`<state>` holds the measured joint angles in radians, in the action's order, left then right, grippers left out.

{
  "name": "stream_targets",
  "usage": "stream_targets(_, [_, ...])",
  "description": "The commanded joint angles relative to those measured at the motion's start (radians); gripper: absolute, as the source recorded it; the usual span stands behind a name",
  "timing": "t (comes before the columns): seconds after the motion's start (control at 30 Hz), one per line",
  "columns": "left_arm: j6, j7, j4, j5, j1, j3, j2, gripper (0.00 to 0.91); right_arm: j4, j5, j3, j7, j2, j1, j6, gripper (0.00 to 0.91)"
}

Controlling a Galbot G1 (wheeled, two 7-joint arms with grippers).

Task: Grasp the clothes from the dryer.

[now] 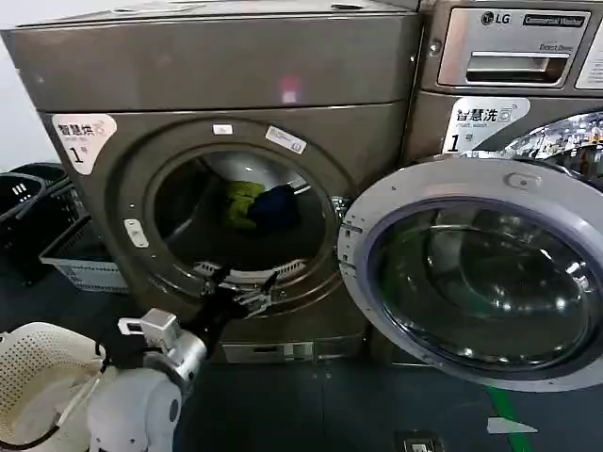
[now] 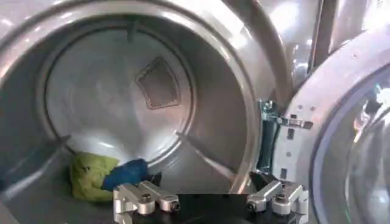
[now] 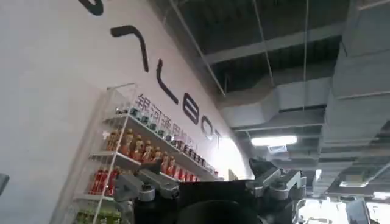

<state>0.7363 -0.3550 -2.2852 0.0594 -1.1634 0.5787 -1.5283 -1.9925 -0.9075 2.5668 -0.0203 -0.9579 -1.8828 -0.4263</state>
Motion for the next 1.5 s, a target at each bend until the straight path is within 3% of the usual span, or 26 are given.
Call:
stream_targets(0.03, [0.037, 0.0, -0.004, -0.011, -0.011, -0.007, -0.005, 0.907, -0.006, 0.005, -0.007, -0.002, -0.005, 0.01, 0.002, 0.907])
stream_targets(1.5, [0.029, -0.002, 0.027, -0.004, 0.017, 0.0, -0.002, 0.907, 0.007, 0.015, 0.035, -0.011, -0.013, -0.016, 0.009, 0.907])
